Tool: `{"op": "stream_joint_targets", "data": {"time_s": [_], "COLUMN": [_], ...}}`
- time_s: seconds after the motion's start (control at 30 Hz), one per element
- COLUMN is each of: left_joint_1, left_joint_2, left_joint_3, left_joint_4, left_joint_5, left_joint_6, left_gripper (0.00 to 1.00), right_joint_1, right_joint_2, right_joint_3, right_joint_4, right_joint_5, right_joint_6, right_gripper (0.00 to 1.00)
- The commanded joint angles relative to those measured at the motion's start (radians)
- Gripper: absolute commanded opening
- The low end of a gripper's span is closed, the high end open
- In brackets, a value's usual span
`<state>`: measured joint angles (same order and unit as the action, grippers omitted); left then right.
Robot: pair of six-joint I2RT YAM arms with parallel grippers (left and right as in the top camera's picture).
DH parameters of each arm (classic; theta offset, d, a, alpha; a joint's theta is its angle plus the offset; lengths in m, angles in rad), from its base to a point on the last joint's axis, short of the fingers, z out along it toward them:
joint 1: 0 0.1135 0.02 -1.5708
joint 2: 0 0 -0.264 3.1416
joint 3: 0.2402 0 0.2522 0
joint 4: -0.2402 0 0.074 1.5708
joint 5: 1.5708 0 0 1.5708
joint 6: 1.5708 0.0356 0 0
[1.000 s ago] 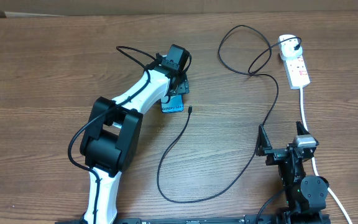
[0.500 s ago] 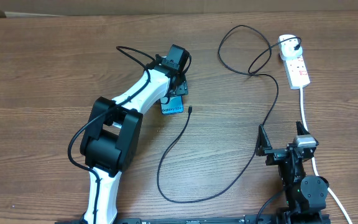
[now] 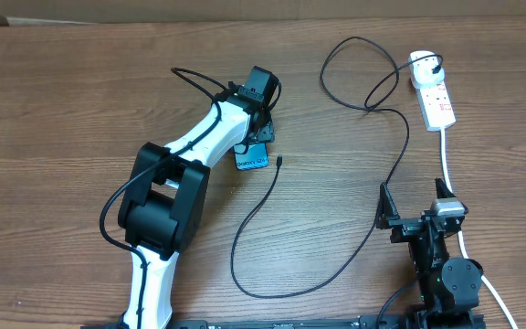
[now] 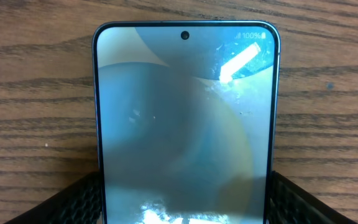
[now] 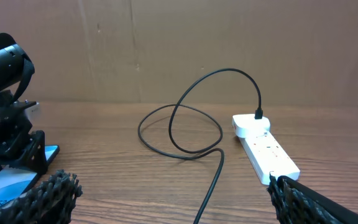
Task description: Plug charger to phone and switch on socket
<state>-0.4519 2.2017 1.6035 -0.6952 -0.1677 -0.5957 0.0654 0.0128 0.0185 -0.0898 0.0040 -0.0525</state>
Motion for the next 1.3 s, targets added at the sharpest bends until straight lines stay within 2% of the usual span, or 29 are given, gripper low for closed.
{"op": "stream_joint_targets", "data": {"time_s": [0.0,0.33,1.0,1.27], "left_joint_1": [-0.006,-0.006,-0.007,-0.006], "left_joint_2": [0.033,0.033,-0.006,-0.049], "left_joint_3": [0.005,0.012,0.016,0.016], "left_joint_4": [-0.011,-0.011,-0.042,-0.061], "left_joint_5": [-0.007,0.004,0.032,0.096], "left_joint_6": [-0.003,-0.003,-0.003,-0.019], "left_gripper": [0.75,0.77,0.73,0.74], "right_joint_1": [-0.002,-0.002,-0.002,-0.002], "right_joint_2": [-0.01,-0.01,-0.01,-0.01], "right_joint_3": [-0.011,-0.011,-0.011,-0.011], "right_joint_4": [0.006,0.006,0.006,0.006], "right_joint_5": [-0.002,-0.002,-0.002,-0.002], "right_joint_6": [-0.001,-0.001,-0.001,-0.001], "right_gripper": [1.0,1.0,1.0,1.0]}}
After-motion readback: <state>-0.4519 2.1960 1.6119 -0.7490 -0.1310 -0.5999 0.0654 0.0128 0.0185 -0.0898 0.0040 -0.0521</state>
